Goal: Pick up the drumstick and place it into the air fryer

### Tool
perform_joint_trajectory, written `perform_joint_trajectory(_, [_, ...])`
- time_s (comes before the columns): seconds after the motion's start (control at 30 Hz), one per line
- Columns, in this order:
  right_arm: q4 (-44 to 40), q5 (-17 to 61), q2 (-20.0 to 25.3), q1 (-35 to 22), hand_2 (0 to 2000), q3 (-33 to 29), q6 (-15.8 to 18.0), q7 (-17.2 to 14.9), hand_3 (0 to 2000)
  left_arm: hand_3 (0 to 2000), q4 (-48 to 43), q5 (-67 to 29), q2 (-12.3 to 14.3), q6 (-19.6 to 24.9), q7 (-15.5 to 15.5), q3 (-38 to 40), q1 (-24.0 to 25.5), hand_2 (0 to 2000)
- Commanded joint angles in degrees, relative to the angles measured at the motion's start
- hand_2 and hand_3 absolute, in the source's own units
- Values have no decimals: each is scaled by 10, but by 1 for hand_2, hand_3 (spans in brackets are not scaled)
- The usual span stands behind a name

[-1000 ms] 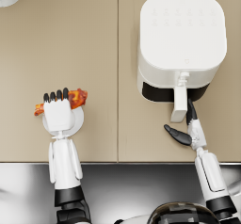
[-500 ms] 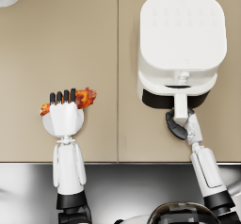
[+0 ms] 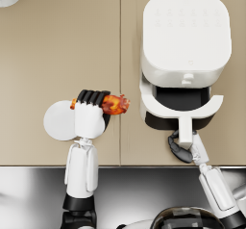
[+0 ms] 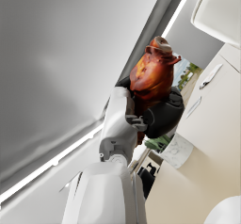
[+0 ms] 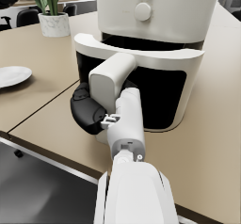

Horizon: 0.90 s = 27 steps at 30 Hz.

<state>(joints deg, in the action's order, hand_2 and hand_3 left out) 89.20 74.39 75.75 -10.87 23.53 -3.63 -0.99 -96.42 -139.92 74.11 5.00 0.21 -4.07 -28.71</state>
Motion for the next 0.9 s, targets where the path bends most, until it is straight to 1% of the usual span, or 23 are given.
perform_joint_trajectory(0.03, [119, 0, 1, -3, 2000, 61, 0, 0, 2000, 2000, -19, 5, 8, 1, 0, -25, -24, 2000])
perform_joint_trajectory(0.1, [141, -1, -16, 7, 2000, 80, -4, 0, 2000, 2000, -26, 11, 11, 4, 0, -39, -25, 2000])
perform_joint_trajectory(0.17, [160, -1, -31, 14, 2000, 97, 6, 1, 2000, 2000, -34, 14, 17, 7, 0, -50, -31, 2000])
perform_joint_trajectory(0.3, [204, -1, -58, 30, 2000, 117, 28, 3, 2000, 2000, -38, 107, 29, 21, 0, -83, -44, 2000])
perform_joint_trajectory(0.47, [251, -1, -80, 43, 2000, 161, 61, 4, 2000, 2000, -50, 144, 58, 25, 0, -136, -74, 2000])
perform_joint_trajectory(0.67, [303, -1, -100, 56, 2000, 213, 95, 5, 2000, 2000, -38, 151, 89, 33, 0, -162, -103, 2000])
perform_joint_trajectory(0.7, [104, -1, -122, 64, 2000, 34, 97, 5, 2000, 2000, -36, 151, 92, 34, 0, -166, -105, 2000])
perform_joint_trajectory(0.8, [107, -2, -128, 67, 2000, 37, 107, 6, 2000, 2000, -19, 152, 107, 35, 0, -186, -118, 2000])
perform_joint_trajectory(0.9, [107, -2, -130, 68, 2000, 37, 122, 7, 2000, 2000, 33, 152, 129, 35, 0, -209, -144, 2000])
